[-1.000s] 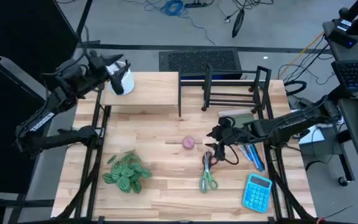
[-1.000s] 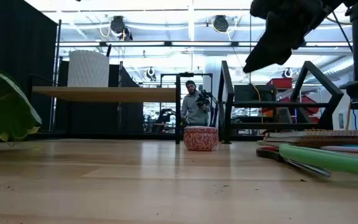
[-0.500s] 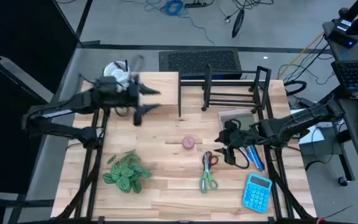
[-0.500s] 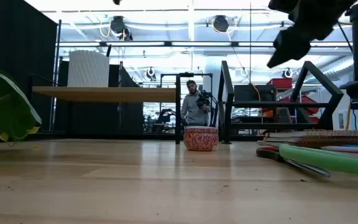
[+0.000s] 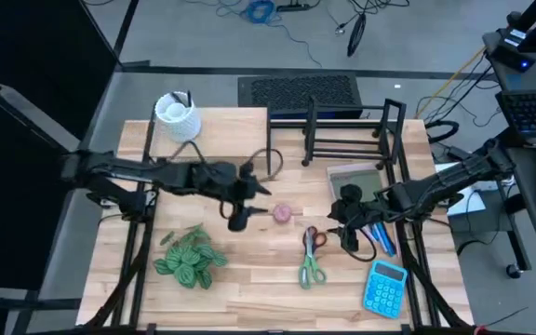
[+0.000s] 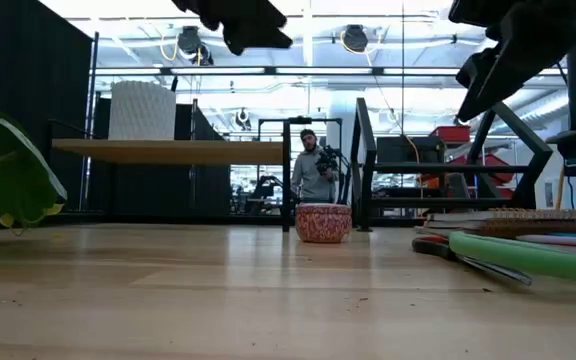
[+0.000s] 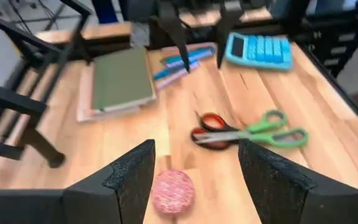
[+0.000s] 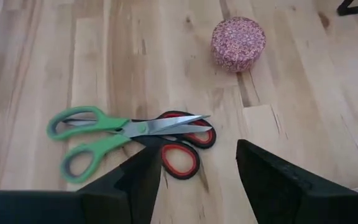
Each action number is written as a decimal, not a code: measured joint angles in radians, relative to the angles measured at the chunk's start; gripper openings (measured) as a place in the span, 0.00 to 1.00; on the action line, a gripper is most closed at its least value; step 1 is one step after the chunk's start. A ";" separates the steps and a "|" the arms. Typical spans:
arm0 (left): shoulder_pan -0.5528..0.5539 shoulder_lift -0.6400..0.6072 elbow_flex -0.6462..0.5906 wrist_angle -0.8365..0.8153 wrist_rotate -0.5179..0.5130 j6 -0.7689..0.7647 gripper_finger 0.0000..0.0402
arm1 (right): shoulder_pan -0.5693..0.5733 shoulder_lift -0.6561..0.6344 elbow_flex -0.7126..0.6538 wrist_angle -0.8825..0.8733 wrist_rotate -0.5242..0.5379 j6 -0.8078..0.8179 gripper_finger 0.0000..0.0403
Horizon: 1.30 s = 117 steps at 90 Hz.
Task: Stock shelves
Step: Put the purple pen into the white pen holder
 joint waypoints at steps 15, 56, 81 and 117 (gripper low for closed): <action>-0.045 0.076 0.000 0.046 -0.013 -0.016 0.54 | 0.000 0.000 0.000 -0.004 0.000 0.001 0.47; -0.063 0.256 0.000 0.065 -0.076 -0.067 0.54 | 0.006 0.078 0.000 -0.114 -0.006 0.044 0.47; -0.063 0.259 0.000 0.130 -0.110 -0.067 0.54 | 0.006 0.164 0.000 -0.418 -0.026 0.412 0.47; -0.062 0.259 0.000 0.143 -0.110 -0.066 0.54 | -0.042 0.179 -0.137 -0.368 -0.059 0.575 0.47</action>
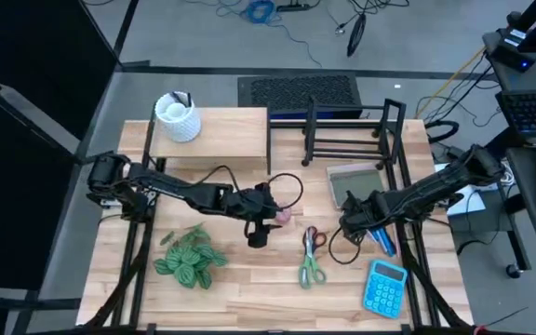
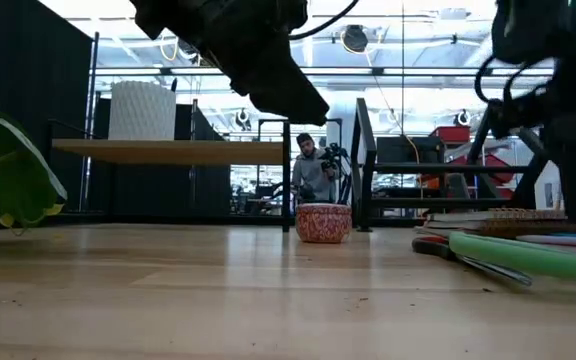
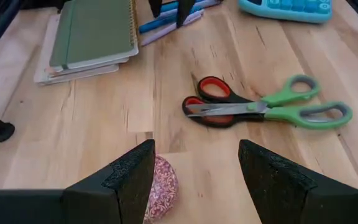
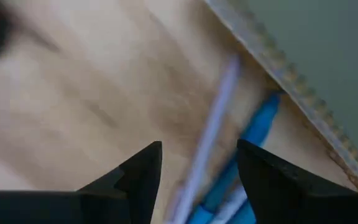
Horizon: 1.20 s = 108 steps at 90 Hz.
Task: Stock shelves
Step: Put the purple pen into the white pen holder
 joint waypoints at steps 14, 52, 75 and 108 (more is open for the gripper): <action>0.000 0.000 0.000 0.000 0.000 0.000 0.54 | -0.026 0.000 -0.016 0.038 -0.010 -0.029 0.47; 0.000 0.000 0.000 0.000 -0.011 0.001 0.54 | -0.071 -0.005 -0.122 0.199 -0.031 -0.029 0.39; 0.000 0.000 0.000 0.000 -0.022 0.001 0.54 | -0.071 -0.003 -0.123 0.195 -0.028 -0.021 0.38; 0.000 0.001 0.000 0.000 -0.022 0.001 0.54 | -0.065 -0.002 -0.124 0.227 -0.034 0.033 0.18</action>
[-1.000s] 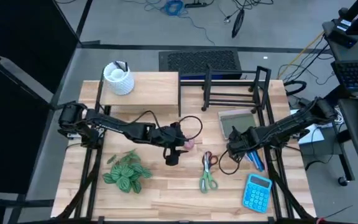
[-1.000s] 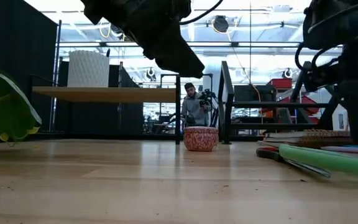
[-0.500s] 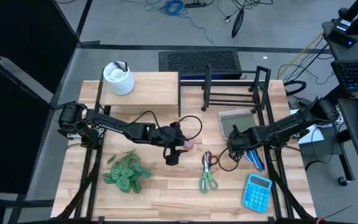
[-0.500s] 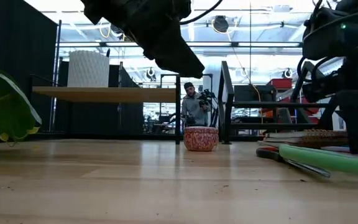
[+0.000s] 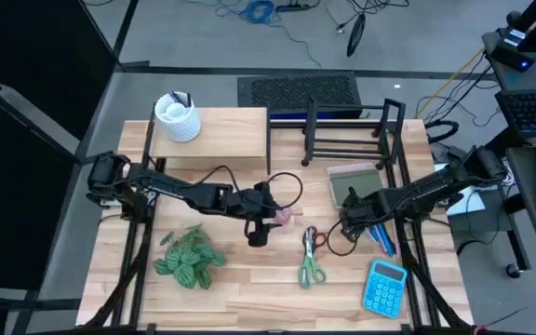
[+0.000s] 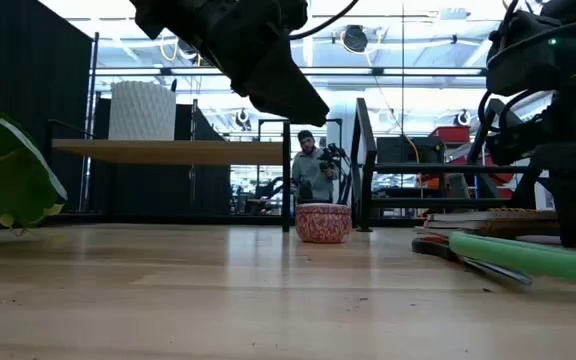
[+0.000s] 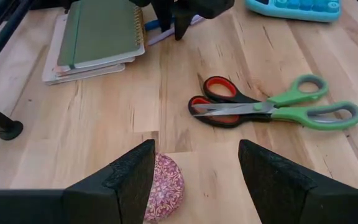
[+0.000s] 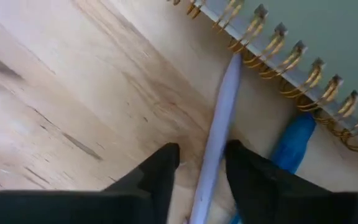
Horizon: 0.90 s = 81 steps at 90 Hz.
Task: Stock shelves
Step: Put the purple pen into the white pen holder
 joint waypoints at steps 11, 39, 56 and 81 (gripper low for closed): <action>0.000 0.000 0.000 0.000 0.000 0.000 0.54 | 0.009 0.000 0.000 0.018 0.003 0.000 0.04; 0.000 0.000 0.000 0.000 -0.001 0.000 0.54 | 0.008 -0.006 -0.004 0.066 -0.003 -0.031 0.01; 0.000 0.000 0.000 0.000 -0.001 -0.001 0.54 | 0.007 -0.050 -0.007 0.132 -0.041 -0.062 0.00; 0.000 0.000 0.000 0.004 -0.001 -0.001 0.54 | 0.008 -0.107 -0.004 0.326 -0.097 -0.169 0.01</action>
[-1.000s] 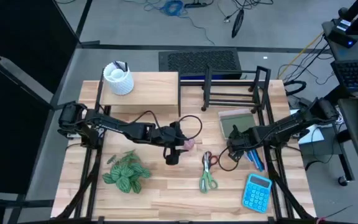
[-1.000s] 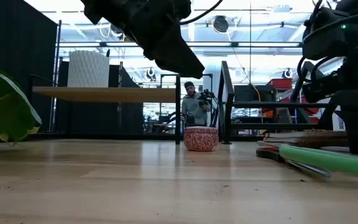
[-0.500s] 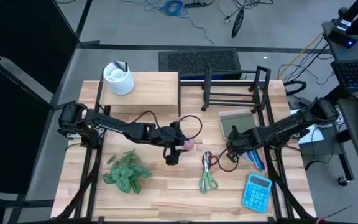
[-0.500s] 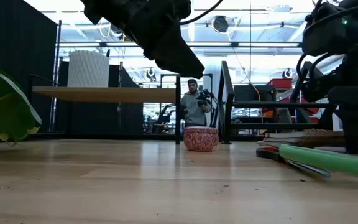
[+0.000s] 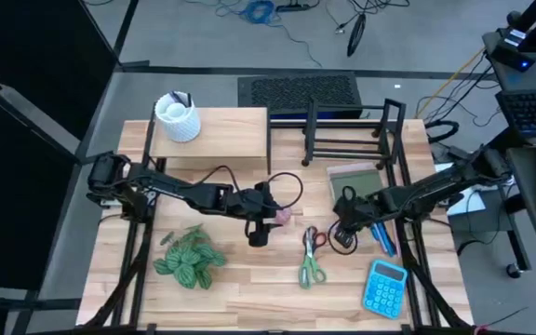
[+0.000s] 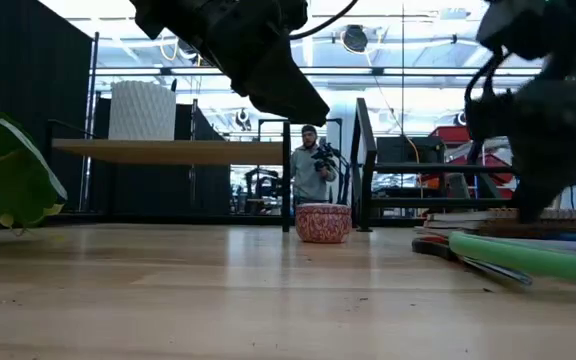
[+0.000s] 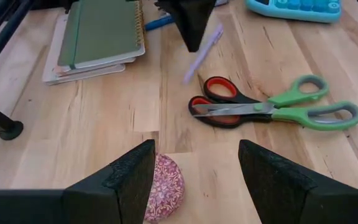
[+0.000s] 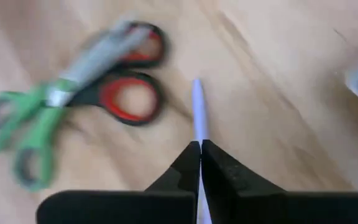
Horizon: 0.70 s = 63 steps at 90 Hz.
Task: Stock shelves
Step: Put the purple pen into the white pen holder
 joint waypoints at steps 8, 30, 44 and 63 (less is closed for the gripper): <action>0.000 0.000 0.000 0.008 0.000 0.000 0.54 | 0.000 -0.005 0.000 0.022 0.000 -0.019 0.01; 0.000 0.000 0.000 0.016 0.000 0.000 0.54 | 0.023 -0.005 0.002 0.020 -0.024 -0.112 0.02; 0.000 0.000 0.000 0.014 0.000 0.000 0.54 | 0.088 -0.006 0.002 -0.024 0.017 -0.124 0.14; 0.002 0.000 0.000 0.014 0.000 0.000 0.54 | 0.262 -0.006 0.002 -0.060 0.267 -0.034 0.33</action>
